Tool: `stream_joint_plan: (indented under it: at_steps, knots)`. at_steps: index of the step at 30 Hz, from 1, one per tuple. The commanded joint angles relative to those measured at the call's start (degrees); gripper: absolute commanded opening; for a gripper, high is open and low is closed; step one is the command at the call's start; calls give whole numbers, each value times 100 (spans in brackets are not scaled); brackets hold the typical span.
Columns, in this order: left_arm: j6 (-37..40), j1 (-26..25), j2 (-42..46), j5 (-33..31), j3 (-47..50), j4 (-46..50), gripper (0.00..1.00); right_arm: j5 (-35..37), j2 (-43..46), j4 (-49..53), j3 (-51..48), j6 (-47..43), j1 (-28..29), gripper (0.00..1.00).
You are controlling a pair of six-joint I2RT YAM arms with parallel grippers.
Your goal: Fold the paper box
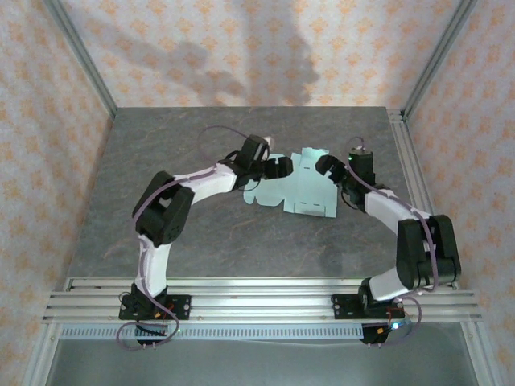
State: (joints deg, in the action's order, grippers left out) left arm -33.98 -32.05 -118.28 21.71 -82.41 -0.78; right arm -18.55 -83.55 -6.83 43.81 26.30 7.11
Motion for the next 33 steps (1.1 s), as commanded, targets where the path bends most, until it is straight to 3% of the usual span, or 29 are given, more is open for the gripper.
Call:
stream_joint_plan:
  at_steps: [1, 9, 19, 22, 28, 30, 32, 33]
  knots:
    - [194, 12, -462, 459, -725, 928, 85, 261, 342, 16, -143, -105, -85, 99]
    - [-82, 92, -1267, 548, -1359, 1607, 83, -293, 175, -149, -373, 74, -447, 98]
    - [-346, 217, -1029, 602, -633, 1162, 83, -1761, -840, -968, -240, 118, -737, 63]
    - [-368, 217, -1040, 615, -598, 1148, 83, -1801, -1134, -1100, -176, 119, -738, 61]
    - [-564, 254, -979, 558, -412, 1021, 83, -1958, -1203, -1452, -317, 325, -737, 33]
    - [-584, 261, -970, 520, -390, 1021, 83, -1893, -1117, -1446, -380, 314, -736, 34]
    - [-608, 257, -984, 519, -386, 1029, 83, -1827, -1016, -1498, -475, 308, -738, 43]
    - [-610, 257, -996, 510, -390, 1032, 83, -1815, -979, -1544, -533, 326, -738, 43]
